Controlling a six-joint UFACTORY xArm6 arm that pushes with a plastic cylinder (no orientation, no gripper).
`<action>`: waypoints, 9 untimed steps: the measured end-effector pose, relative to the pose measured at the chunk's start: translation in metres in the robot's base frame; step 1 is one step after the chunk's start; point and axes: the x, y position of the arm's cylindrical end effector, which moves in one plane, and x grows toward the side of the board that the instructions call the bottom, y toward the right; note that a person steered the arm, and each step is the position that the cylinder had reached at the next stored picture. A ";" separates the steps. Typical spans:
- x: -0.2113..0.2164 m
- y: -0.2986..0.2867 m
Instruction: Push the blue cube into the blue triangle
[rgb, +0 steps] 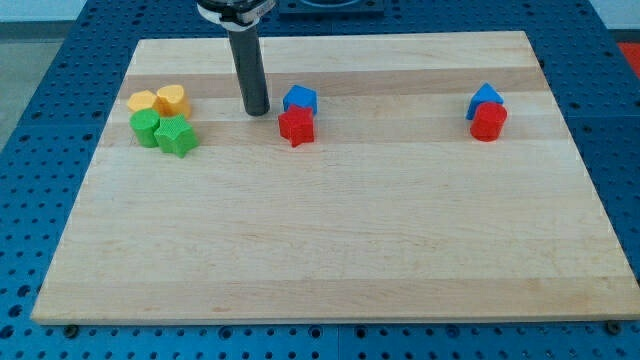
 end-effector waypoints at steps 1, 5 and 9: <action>0.000 0.015; 0.000 0.148; 0.000 0.249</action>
